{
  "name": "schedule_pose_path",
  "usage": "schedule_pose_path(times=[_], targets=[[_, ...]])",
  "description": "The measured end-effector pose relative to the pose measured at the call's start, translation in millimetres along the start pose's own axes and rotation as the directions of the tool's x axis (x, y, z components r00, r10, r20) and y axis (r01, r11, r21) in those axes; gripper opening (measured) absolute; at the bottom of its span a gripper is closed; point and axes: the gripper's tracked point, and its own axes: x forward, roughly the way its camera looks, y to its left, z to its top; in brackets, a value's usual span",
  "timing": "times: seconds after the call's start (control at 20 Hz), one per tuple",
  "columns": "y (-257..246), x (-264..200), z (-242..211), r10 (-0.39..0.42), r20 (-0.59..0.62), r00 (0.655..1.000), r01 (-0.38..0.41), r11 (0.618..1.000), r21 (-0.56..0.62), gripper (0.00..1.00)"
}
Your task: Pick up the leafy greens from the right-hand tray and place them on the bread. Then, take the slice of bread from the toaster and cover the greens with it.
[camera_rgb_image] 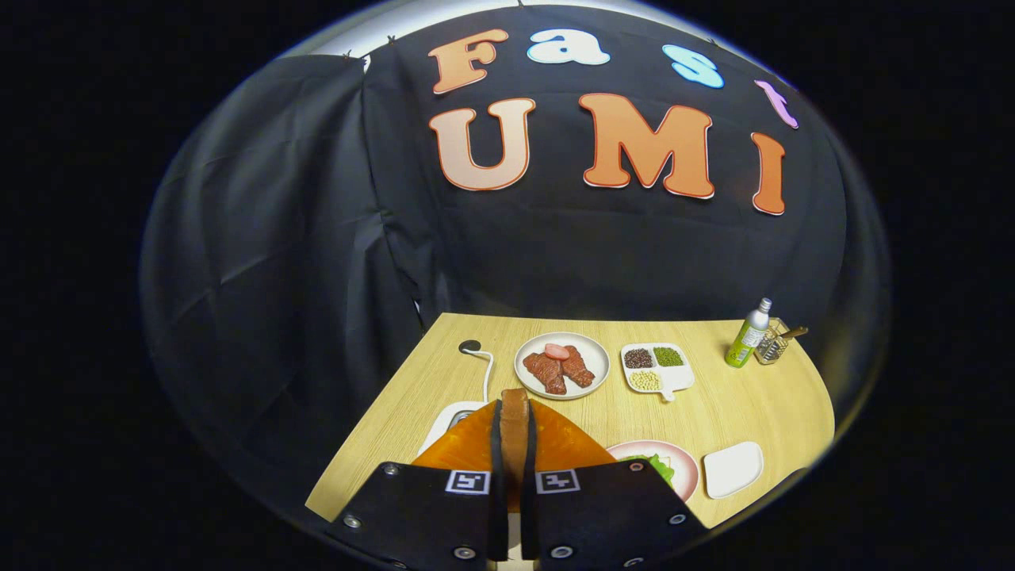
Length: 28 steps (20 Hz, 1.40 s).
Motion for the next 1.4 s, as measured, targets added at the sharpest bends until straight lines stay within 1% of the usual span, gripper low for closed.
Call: schedule_pose_path(times=[0.45, 0.85, 1.2, 1.4], targets=[[-44.5, -16.2, 15.0, -0.029, 0.035, 0.999, 0.028, 0.999, 0.033, 0.07], [-93.6, -12.1, -9.6, -0.045, -0.015, 0.999, 0.046, 0.997, 0.060, 0.07], [-119.1, 4.3, -42.7, -0.005, -0.080, 0.997, 0.011, 0.997, 0.070, 0.07], [-122.3, 18.1, -65.6, 0.049, -0.123, 0.991, -0.040, 0.997, 0.070, 0.06]])
